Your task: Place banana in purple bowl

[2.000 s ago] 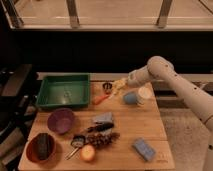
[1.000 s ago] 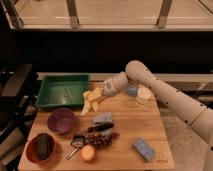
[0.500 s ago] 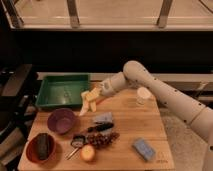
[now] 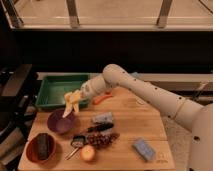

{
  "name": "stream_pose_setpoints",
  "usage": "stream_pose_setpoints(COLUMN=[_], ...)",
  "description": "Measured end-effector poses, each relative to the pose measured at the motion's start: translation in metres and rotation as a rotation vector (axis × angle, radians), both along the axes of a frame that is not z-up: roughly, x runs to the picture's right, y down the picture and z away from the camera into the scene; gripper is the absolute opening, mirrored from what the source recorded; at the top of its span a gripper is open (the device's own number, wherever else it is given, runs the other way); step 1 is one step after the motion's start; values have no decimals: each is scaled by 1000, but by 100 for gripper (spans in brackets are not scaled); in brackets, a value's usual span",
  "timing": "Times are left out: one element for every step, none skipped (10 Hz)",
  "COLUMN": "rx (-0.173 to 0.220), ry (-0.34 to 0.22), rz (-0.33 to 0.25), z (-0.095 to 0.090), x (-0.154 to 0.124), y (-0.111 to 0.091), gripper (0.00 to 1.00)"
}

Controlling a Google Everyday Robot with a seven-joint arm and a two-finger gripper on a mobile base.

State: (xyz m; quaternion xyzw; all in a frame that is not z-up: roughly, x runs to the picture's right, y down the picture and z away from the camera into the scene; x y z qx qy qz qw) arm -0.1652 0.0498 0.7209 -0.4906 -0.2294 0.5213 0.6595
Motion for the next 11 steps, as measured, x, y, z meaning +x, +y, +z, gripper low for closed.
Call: stream_pose_setpoints(rx=[6, 7, 7, 7, 2, -1, -8, -14, -26, -25, -24], ry=[-7, -16, -33, -43, -55, -59, -57, -57, -63, -63, -62], rz=[-3, -3, -5, -6, -9, -10, -11, -11, -6, -5, -3], z=[2, 4, 4, 3, 2, 4, 9, 12, 15, 14, 15], x=[-14, -25, -41, -50, -59, -63, -65, -66, -68, -68, -67], y=[2, 4, 8, 13, 21, 25, 29, 32, 36, 35, 34], gripper=[39, 47, 60, 68, 76, 80, 80, 80, 80, 80, 80])
